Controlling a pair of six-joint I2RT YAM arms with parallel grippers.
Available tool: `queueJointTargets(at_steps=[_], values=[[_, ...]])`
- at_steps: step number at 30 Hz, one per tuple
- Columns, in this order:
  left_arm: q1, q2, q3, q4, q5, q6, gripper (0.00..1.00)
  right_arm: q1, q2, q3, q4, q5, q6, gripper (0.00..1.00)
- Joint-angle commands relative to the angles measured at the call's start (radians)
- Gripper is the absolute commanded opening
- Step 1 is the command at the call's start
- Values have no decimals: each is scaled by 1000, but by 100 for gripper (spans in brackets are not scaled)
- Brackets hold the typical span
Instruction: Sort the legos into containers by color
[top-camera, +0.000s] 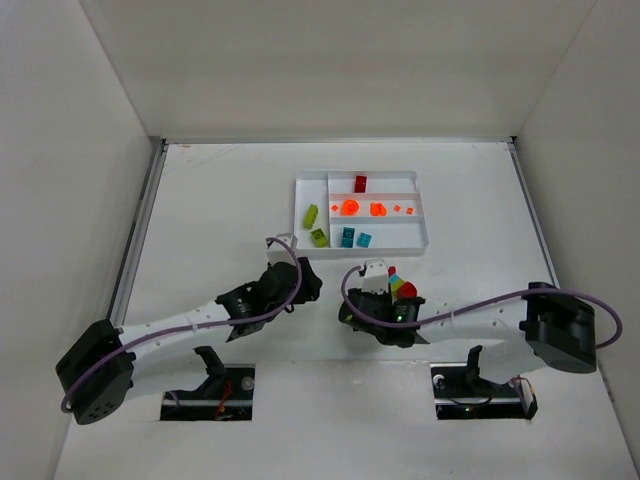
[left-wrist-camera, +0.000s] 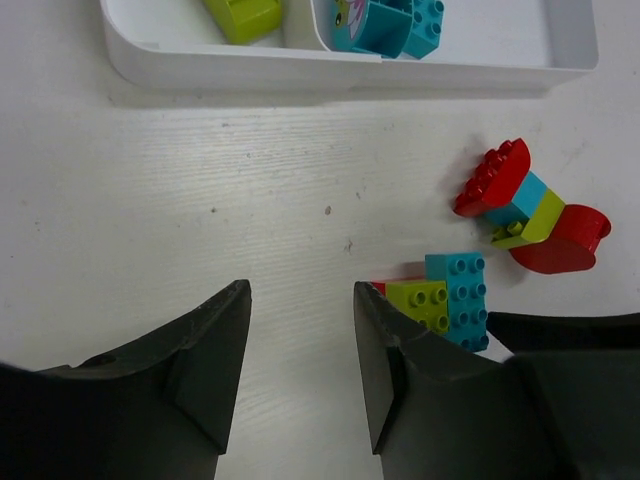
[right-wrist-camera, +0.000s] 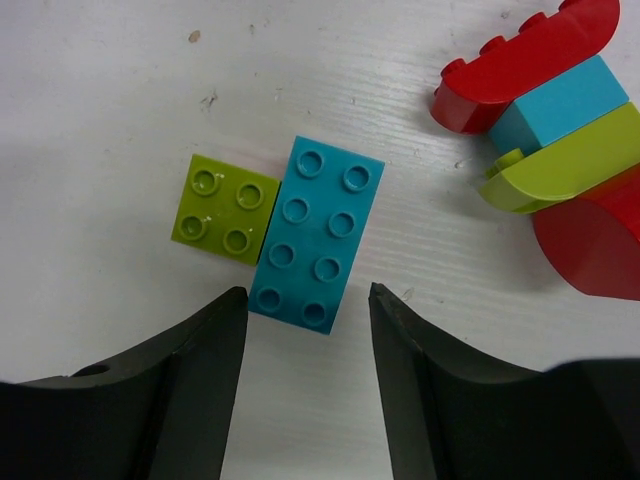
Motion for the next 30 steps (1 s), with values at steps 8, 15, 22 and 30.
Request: queueJointTargets(at_steps=[8, 15, 22, 30], values=[[4, -60, -79, 82, 91, -143, 60, -28, -16, 19, 72, 41, -2, 30], [42, -123, -143, 289, 139, -249, 69, -62, -156, -5, 185, 5, -83, 29], [55, -109, -179, 459, 176, -310, 70, -120, -164, 10, 310, -95, -134, 29], [55, -11, -176, 547, 225, -324, 67, -134, -135, 45, 362, -144, -158, 29]])
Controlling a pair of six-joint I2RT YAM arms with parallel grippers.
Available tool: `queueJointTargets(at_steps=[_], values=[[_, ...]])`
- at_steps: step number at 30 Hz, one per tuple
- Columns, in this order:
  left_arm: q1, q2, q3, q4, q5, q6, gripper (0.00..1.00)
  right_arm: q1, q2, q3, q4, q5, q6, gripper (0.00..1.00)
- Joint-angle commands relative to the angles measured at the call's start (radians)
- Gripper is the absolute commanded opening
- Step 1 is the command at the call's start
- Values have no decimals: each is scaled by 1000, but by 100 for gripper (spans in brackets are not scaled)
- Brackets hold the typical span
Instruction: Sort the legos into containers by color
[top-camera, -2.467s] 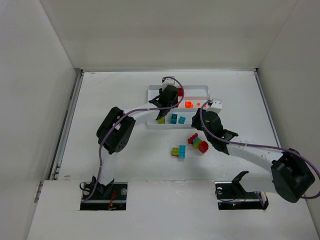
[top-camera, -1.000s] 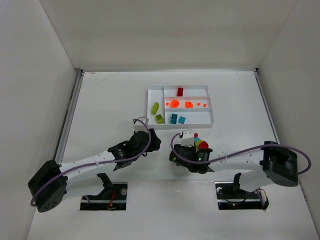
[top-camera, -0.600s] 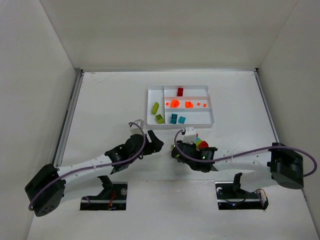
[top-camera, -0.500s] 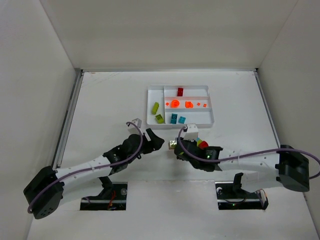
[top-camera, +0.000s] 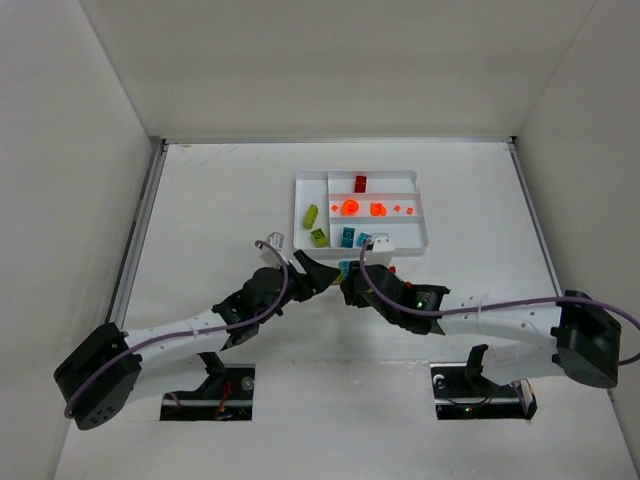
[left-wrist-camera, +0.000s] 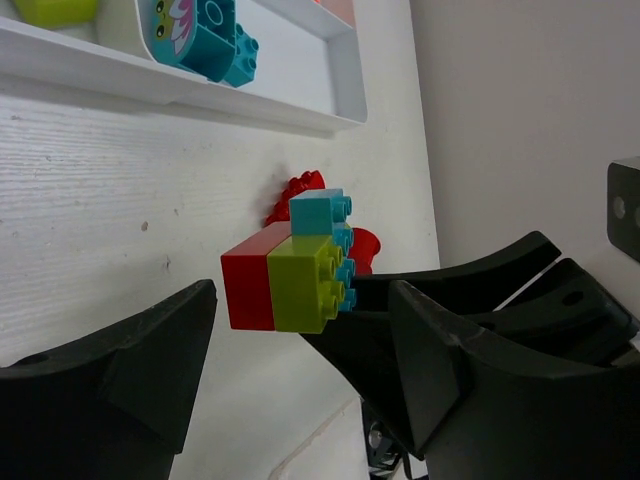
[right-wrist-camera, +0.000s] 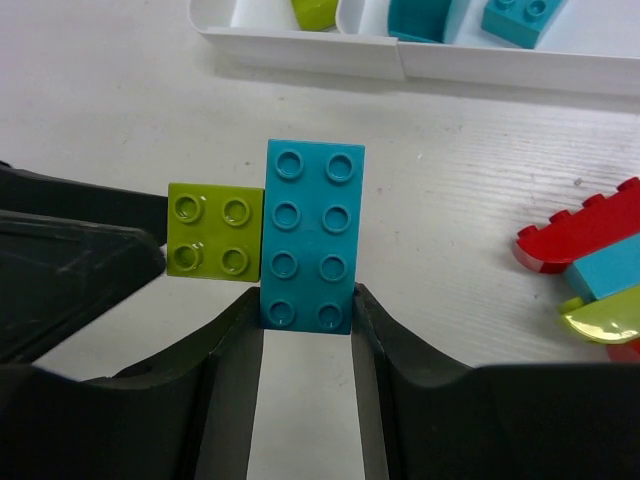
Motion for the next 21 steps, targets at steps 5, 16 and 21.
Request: queueJointTargets(at_steps=[5, 16, 21], values=[[10, 50, -9, 122, 27, -20, 61, -7, 1, 38, 113, -43, -17, 29], [33, 58, -23, 140, 18, -15, 22, -50, -53, 0, 163, -99, -7, 30], [84, 47, -47, 108, 29, 23, 17, -136, -162, -35, 202, -214, -10, 29]])
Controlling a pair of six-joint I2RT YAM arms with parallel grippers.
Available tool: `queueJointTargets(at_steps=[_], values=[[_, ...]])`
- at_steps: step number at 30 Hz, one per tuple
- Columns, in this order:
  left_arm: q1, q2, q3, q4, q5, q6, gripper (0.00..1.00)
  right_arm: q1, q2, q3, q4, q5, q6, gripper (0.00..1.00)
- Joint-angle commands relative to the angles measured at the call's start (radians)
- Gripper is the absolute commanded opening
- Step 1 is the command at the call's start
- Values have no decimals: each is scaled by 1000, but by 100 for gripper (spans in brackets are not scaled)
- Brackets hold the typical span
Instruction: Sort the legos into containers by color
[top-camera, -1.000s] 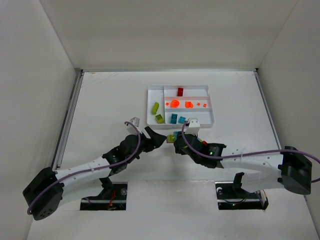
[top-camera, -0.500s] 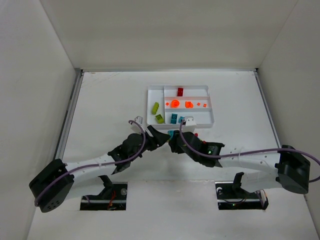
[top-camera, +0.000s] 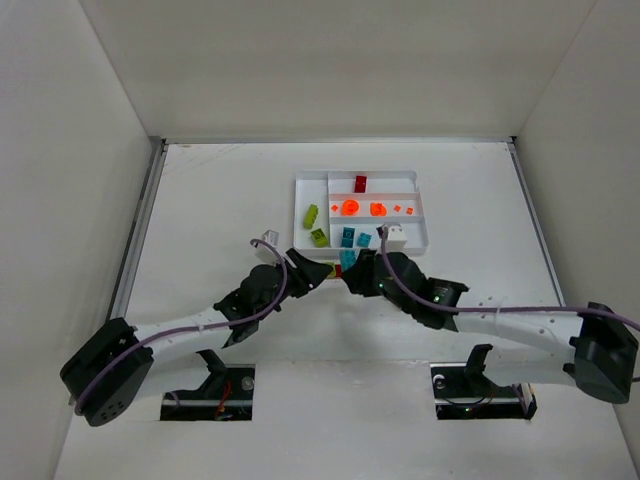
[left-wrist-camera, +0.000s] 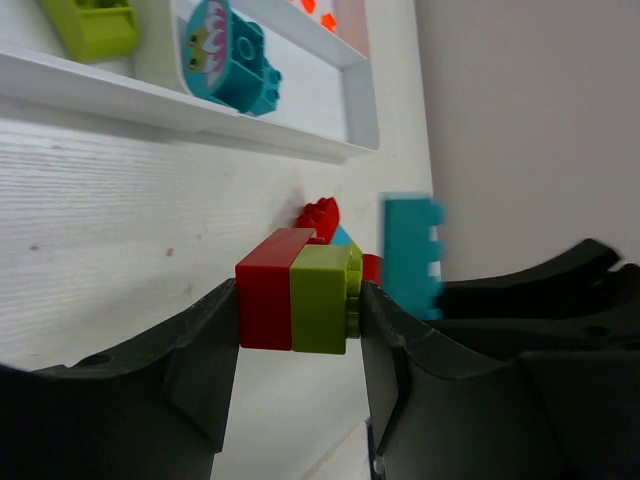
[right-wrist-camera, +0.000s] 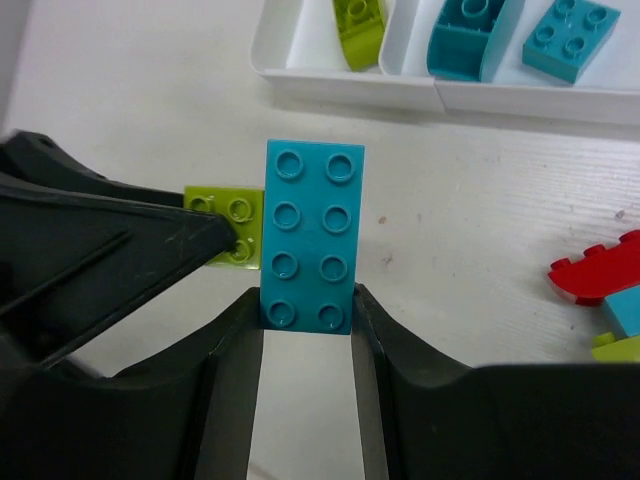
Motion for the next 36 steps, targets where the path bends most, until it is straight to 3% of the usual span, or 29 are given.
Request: queueJointTargets(at_steps=[1, 7, 15, 20, 30, 36], values=[[39, -35, -32, -10, 4, 39, 17, -56, -97, -4, 105, -71, -10, 29], [88, -155, -24, -117, 13, 88, 18, -177, -127, 8, 77, -67, -55, 29], [100, -214, 19, -203, 7, 155, 19, -348, 117, 112, 36, 5, -110, 30], [88, -170, 52, -194, 21, 171, 20, -434, 221, 146, 30, -24, -107, 31], [63, -92, 103, -163, 76, 178, 20, -453, 367, 221, 36, -22, -107, 33], [62, -83, 123, -205, 81, 168, 20, -453, 370, 212, 42, -19, -98, 42]])
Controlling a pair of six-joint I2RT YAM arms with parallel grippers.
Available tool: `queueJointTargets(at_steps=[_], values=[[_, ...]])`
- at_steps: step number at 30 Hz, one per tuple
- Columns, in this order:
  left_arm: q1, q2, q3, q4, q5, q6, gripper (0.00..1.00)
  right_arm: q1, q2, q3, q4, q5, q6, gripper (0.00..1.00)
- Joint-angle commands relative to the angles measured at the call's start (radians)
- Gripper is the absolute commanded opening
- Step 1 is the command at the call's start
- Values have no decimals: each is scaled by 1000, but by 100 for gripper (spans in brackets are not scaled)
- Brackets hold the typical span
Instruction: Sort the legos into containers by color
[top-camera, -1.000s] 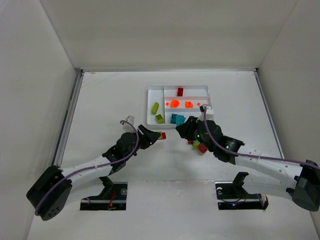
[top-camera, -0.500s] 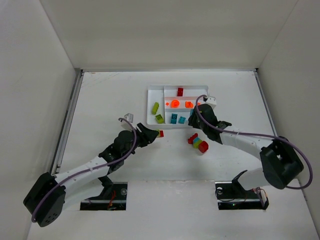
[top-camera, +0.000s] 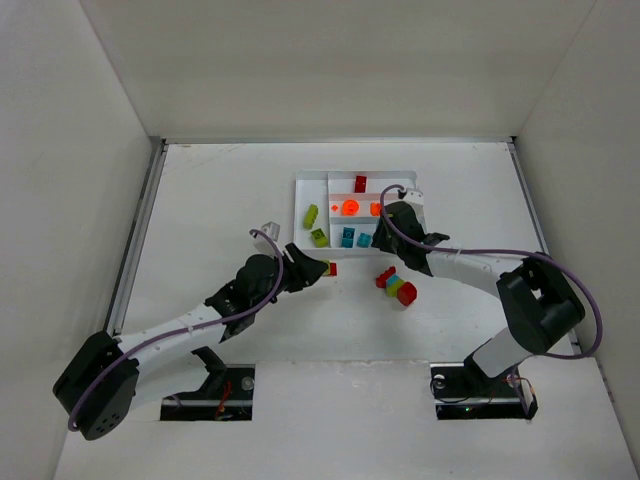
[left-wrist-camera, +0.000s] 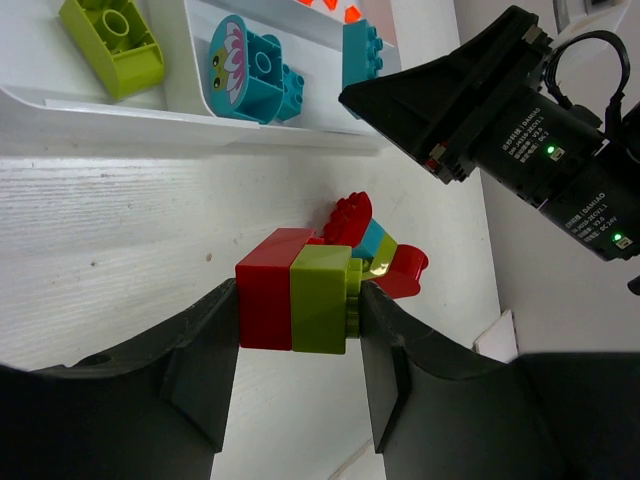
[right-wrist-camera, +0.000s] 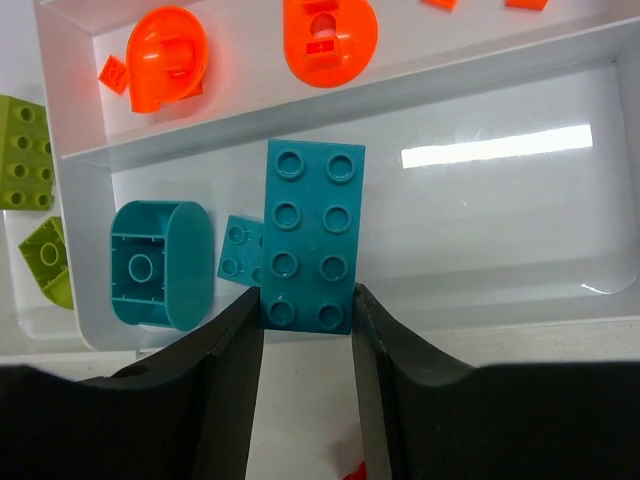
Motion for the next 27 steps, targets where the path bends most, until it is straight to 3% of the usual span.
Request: queueJointTargets(at_steps=[1, 6, 10, 13, 17, 20, 22, 24, 27], values=[[-4, -3, 48, 15, 18, 4, 20, 1, -13, 26, 32, 16, 0, 44], [-3, -5, 57, 6, 20, -6, 20, 1, -50, 12, 29, 25, -3, 60], [-9, -5, 85, -22, 44, -21, 20, 4, -114, -23, 31, 30, -9, 61], [9, -5, 102, -33, 78, -59, 20, 64, -223, -77, 58, 51, -49, 59], [78, -5, 128, -56, 179, -116, 21, 183, -364, -150, 101, 41, -130, 47], [132, 6, 129, -50, 259, -159, 21, 239, -453, -193, 123, 1, -102, 44], [163, 7, 114, -22, 300, -168, 21, 251, -511, -241, 196, -63, -50, 48], [174, -11, 79, 44, 316, -182, 21, 251, -554, -296, 306, -146, 15, 62], [191, -43, 34, 145, 323, -232, 21, 225, -570, -350, 461, -269, 145, 71]])
